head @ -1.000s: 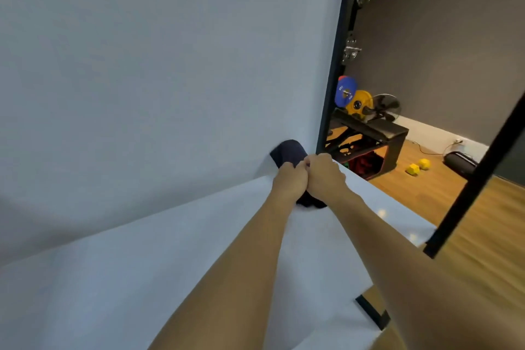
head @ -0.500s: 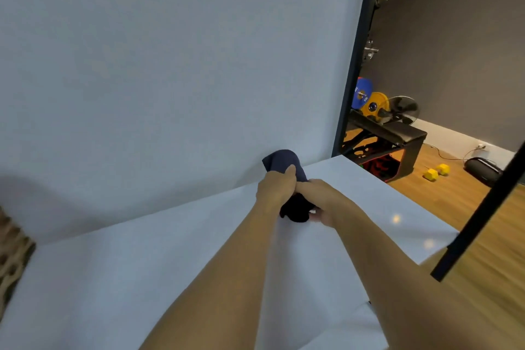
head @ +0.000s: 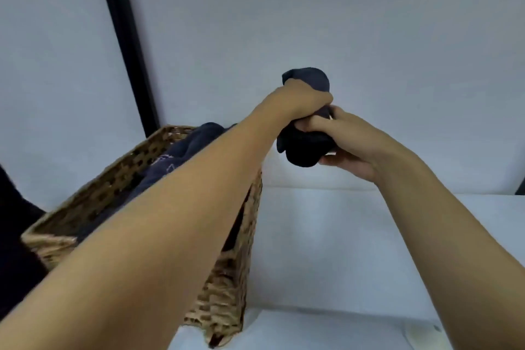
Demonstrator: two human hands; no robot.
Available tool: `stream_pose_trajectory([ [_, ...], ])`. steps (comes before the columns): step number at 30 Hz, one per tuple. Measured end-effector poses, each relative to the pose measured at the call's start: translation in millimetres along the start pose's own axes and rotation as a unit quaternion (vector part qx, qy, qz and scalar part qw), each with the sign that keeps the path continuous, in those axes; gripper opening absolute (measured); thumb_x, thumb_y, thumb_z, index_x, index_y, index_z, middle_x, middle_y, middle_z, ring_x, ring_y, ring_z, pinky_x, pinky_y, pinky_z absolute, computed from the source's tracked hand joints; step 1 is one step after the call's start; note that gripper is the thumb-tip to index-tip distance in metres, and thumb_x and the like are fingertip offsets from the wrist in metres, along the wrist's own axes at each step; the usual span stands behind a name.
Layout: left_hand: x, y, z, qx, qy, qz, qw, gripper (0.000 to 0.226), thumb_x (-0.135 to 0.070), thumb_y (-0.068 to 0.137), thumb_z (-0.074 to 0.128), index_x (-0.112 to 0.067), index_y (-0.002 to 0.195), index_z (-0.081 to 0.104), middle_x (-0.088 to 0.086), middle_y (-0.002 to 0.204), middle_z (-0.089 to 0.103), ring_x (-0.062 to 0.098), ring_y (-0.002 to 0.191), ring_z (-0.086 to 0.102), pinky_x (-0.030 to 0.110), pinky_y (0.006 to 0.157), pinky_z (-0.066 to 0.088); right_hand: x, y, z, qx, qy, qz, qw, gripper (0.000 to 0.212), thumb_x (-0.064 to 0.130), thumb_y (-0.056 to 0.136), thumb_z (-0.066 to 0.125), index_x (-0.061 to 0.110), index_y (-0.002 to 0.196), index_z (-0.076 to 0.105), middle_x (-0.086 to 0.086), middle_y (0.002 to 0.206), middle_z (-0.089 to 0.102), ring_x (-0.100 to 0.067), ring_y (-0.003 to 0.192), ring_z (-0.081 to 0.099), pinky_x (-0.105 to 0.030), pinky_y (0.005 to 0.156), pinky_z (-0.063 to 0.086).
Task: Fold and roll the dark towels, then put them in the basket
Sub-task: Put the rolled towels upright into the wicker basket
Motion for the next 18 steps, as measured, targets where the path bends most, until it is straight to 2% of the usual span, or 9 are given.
stream_pose_trajectory([
  [3, 38, -44, -54, -0.006, 0.016, -0.044, 0.999, 0.022, -0.036, 0.087, 0.056, -0.014, 0.085, 0.054, 0.008, 0.088, 0.061, 0.023, 0.076, 0.061, 0.03, 0.06, 0.05, 29, -12, 48, 0.076, -0.084, 0.004, 0.994, 0.03, 0.038, 0.084, 0.067, 0.027, 0.111, 0.062, 0.004, 0.099, 0.075, -0.011, 0.084, 0.07, -0.028, 0.073, 0.053],
  [6, 87, -81, -75, 0.023, -0.025, -0.106, 0.994, 0.025, -0.036, 0.083, 0.063, -0.017, 0.098, 0.055, 0.007, 0.099, 0.062, 0.026, 0.087, 0.064, 0.038, 0.067, 0.055, 35, -14, 77, 0.076, -0.105, 0.029, 0.991, 0.023, 0.025, 0.088, 0.06, 0.015, 0.109, 0.064, -0.01, 0.101, 0.073, -0.019, 0.083, 0.074, -0.027, 0.062, 0.054],
  [9, 130, -104, -67, 0.068, -0.051, -0.15, 0.985, 0.038, -0.037, 0.081, 0.069, -0.018, 0.109, 0.053, 0.007, 0.099, 0.063, 0.025, 0.086, 0.064, 0.04, 0.069, 0.056, 30, -8, 105, 0.028, -0.159, 0.033, 0.986, 0.031, 0.018, 0.096, 0.047, 0.012, 0.126, 0.054, -0.015, 0.105, 0.064, -0.025, 0.077, 0.071, -0.03, 0.062, 0.059],
  [11, 143, -117, -57, 0.097, -0.066, -0.145, 0.982, 0.023, -0.035, 0.084, 0.067, -0.023, 0.099, 0.053, 0.006, 0.101, 0.061, 0.025, 0.094, 0.061, 0.04, 0.076, 0.056, 22, -2, 126, 0.027, -0.236, 0.024, 0.971, 0.041, 0.025, 0.098, 0.045, 0.017, 0.138, 0.045, -0.011, 0.102, 0.063, -0.026, 0.07, 0.069, -0.035, 0.069, 0.06],
  [12, 146, -122, -54, 0.102, -0.058, -0.128, 0.985, 0.015, -0.033, 0.088, 0.063, -0.024, 0.095, 0.055, 0.005, 0.102, 0.061, 0.023, 0.096, 0.059, 0.038, 0.08, 0.054, 17, 2, 134, 0.031, -0.283, 0.016, 0.959, 0.042, 0.028, 0.098, 0.045, 0.019, 0.138, 0.044, -0.009, 0.1, 0.063, -0.026, 0.067, 0.068, -0.035, 0.068, 0.059],
  [14, 147, -128, -52, 0.099, -0.004, -0.08, 0.992, 0.016, -0.031, 0.094, 0.055, -0.019, 0.102, 0.062, 0.002, 0.104, 0.061, 0.017, 0.094, 0.056, 0.033, 0.086, 0.047, 9, 10, 146, 0.028, -0.362, -0.003, 0.932, 0.035, 0.033, 0.097, 0.043, 0.019, 0.127, 0.052, -0.008, 0.093, 0.065, -0.026, 0.061, 0.066, -0.033, 0.061, 0.055],
  [16, 144, -131, -49, 0.093, 0.034, -0.047, 0.994, 0.026, -0.028, 0.098, 0.049, -0.013, 0.113, 0.064, 0.001, 0.098, 0.057, 0.012, 0.086, 0.052, 0.027, 0.079, 0.041, 2, 17, 153, 0.015, -0.404, -0.019, 0.914, 0.028, 0.035, 0.099, 0.04, 0.019, 0.112, 0.059, -0.009, 0.09, 0.066, -0.025, 0.059, 0.063, -0.033, 0.061, 0.053],
  [18, 146, -130, -45, 0.089, 0.05, -0.043, 0.994, 0.028, -0.026, 0.099, 0.046, -0.009, 0.115, 0.062, 0.002, 0.096, 0.053, 0.016, 0.095, 0.052, 0.025, 0.075, 0.035, -6, 24, 155, 0.0, -0.443, -0.042, 0.895, 0.027, 0.037, 0.1, 0.04, 0.019, 0.094, 0.059, -0.005, 0.086, 0.063, -0.024, 0.07, 0.058, -0.031, 0.057, 0.043],
])
Point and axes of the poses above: each hand's wrist, its own y-axis towards the middle knuckle, its own z-axis out of the palm, x = y × z, the point moved 3 cm from there along y, towards the middle knuckle
